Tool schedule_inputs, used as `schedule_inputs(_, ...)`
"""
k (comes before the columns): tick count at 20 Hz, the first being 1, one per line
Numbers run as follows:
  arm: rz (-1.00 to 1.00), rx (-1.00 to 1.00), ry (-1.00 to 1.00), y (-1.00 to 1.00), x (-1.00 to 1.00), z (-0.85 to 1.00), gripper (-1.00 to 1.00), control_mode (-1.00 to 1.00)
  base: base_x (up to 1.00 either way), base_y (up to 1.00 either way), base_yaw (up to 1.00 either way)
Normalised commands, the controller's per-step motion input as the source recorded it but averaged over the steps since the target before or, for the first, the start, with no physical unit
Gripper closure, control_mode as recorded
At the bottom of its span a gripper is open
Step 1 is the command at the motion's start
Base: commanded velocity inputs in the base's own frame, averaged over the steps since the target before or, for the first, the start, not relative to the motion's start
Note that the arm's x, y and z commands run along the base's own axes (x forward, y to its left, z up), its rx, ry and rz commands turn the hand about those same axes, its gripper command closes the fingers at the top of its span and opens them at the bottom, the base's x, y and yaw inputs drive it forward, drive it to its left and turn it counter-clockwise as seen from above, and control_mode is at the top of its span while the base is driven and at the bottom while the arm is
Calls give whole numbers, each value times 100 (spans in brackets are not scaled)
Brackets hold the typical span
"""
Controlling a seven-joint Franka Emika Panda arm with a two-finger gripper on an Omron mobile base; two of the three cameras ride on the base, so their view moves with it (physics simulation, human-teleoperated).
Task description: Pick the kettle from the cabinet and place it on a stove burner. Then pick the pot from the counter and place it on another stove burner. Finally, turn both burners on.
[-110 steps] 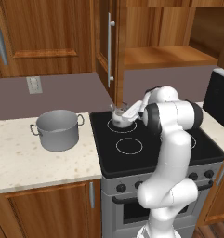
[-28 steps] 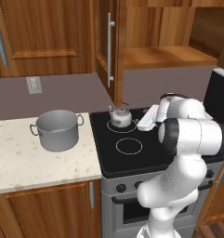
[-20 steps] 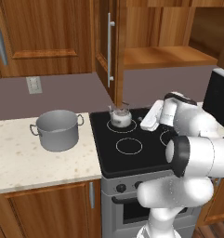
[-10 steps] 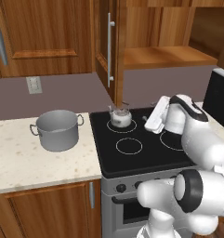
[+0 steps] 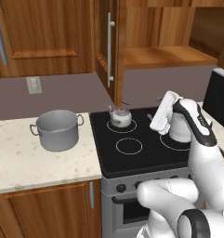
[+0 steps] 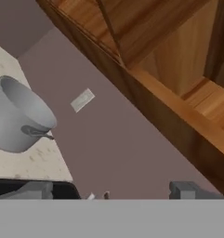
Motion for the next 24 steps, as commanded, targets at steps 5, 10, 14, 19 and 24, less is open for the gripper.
schedule_inputs(5, 0, -15, -7, 0, -48, 39, -100, -100, 0, 0, 0)
schedule_inputs(10, 0, -15, -4, 0, -54, 41, -100, -100, 0, 0, 0)
schedule_inputs(14, -2, -16, 0, 7, -50, 37, -100, -100, 0, 0, 0)
schedule_inputs(19, -8, -17, 0, 17, -52, 31, -100, -100, 0, 0, 0)
schedule_inputs(24, -12, -18, 0, 20, -49, 22, -100, -100, 0, 0, 0)
